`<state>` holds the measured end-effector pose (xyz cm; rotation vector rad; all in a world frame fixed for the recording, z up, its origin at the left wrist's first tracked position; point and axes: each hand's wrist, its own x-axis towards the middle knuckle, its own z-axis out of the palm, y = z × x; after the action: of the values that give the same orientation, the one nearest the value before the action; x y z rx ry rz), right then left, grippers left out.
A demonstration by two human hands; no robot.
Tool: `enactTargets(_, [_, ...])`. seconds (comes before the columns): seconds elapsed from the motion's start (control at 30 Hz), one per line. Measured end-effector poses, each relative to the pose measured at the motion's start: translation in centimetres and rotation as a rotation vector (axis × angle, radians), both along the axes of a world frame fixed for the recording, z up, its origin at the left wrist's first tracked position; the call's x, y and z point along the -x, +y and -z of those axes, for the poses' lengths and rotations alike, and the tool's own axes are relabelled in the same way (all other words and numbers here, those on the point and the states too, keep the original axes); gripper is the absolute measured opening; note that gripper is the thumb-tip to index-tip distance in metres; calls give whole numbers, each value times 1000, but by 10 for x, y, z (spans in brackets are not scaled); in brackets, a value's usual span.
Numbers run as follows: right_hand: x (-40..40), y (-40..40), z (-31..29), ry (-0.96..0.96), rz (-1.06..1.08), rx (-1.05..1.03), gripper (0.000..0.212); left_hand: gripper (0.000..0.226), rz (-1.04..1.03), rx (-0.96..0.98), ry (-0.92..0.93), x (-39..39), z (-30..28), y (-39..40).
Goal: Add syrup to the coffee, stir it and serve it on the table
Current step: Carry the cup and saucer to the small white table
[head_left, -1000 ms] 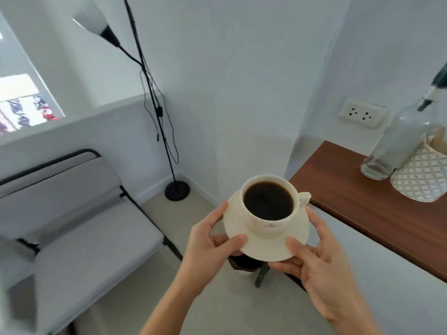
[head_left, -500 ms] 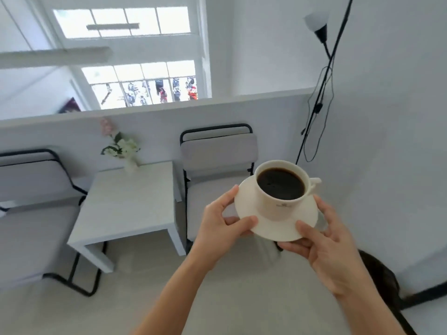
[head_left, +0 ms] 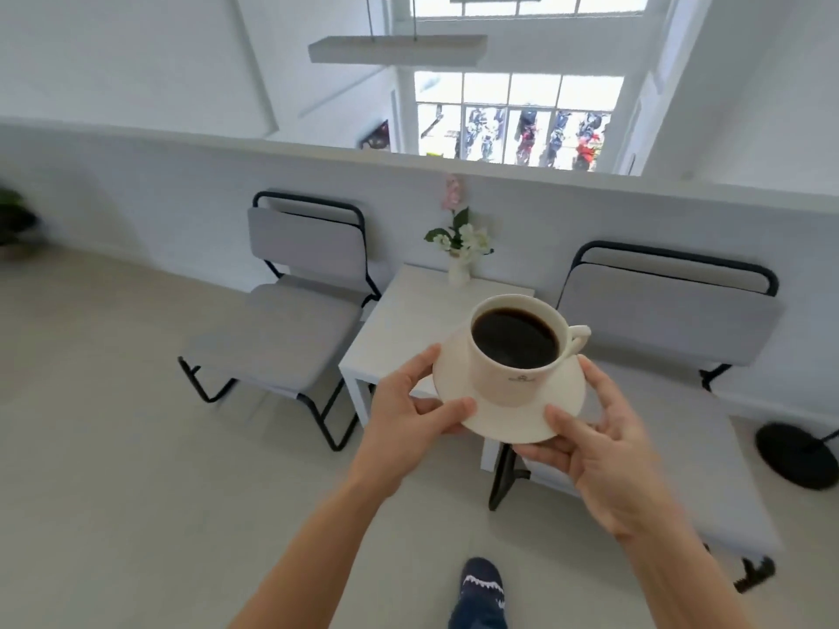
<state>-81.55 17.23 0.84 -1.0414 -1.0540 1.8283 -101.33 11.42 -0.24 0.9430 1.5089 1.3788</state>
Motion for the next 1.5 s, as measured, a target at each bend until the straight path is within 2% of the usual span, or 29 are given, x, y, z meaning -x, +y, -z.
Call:
enactTargets(0.33, [124, 141, 21, -65, -204, -27, 63, 82, -162, 80, 46, 112, 25, 107])
enactTargets(0.6, [203, 226, 59, -143, -187, 12, 65, 83, -100, 128, 108, 191, 55, 199])
enactTargets(0.87, [283, 288, 122, -221, 45, 53, 68, 82, 82, 174, 134, 278, 123, 302])
enactTargets(1.07, [318, 321, 180, -224, 170, 107, 66, 81, 202, 232, 147, 314, 178, 362])
enactTargets(1.5, [334, 368, 351, -286, 215, 286, 72, 77, 264, 376, 201, 328, 350, 418])
